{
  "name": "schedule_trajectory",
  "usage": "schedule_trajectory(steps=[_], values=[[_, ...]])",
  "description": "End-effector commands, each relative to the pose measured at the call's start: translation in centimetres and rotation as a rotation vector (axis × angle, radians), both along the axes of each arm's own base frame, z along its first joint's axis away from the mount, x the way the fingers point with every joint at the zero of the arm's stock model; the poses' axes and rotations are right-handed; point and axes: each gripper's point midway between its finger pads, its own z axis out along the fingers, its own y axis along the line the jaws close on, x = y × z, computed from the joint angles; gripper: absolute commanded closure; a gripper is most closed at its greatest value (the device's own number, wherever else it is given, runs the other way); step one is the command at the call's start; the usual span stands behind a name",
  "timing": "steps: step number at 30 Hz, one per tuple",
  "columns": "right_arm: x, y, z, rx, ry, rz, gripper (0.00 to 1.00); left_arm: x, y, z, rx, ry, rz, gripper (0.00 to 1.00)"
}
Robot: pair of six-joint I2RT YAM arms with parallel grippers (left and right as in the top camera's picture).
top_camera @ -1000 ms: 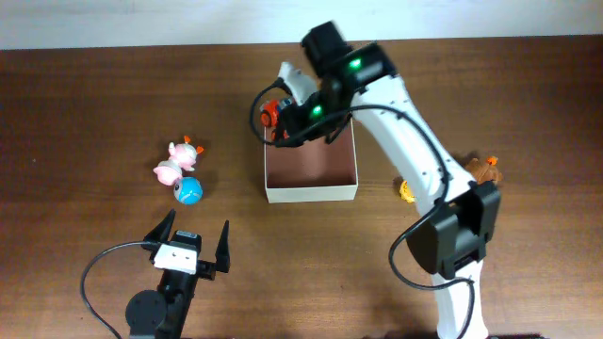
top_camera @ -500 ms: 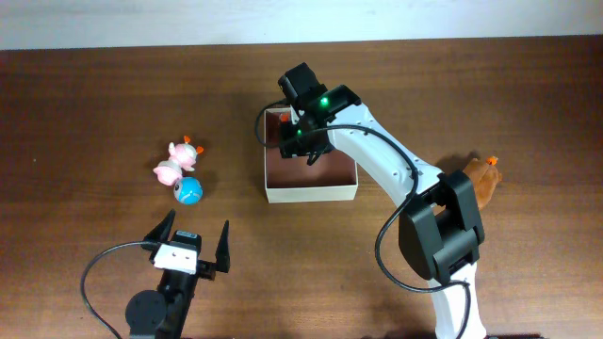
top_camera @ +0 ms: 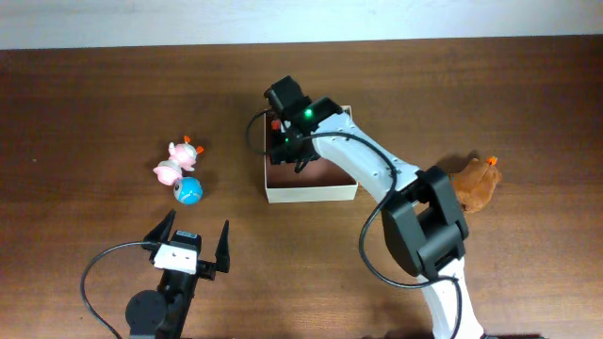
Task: Pack container
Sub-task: 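Lift the truck with the right gripper and carry it over the box, then lower the truck into the box's left side with the right gripper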
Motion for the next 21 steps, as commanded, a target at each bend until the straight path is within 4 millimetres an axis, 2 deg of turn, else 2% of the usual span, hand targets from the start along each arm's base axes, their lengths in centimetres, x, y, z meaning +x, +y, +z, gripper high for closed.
schedule_trajectory(steps=[1,5,8,9,17,21], values=[[-0.1,0.6,-0.6,-0.006,-0.008,-0.015,0.43,0.0,0.0,0.0,0.012,-0.007,-0.003,0.0],[0.2,0.8,-0.8,-0.002,-0.015,-0.015,0.42,0.0,0.0,0.0,0.012,-0.007,-0.003,0.0],[0.5,0.9,-0.9,0.0,-0.027,-0.012,0.29,0.0,0.0,0.0,0.012,-0.007,-0.003,0.0],[0.6,1.0,-0.8,0.002,-0.034,-0.005,0.28,0.0,0.0,0.0,0.012,-0.007,-0.003,0.0],[1.0,1.1,-0.6,0.007,-0.054,0.013,0.27,0.0,0.0,0.0,0.012,-0.007,-0.003,0.0],[1.2,1.5,1.8,0.022,-0.071,0.035,0.28,0.0,0.0,0.0,0.012,-0.007,-0.003,0.01]])
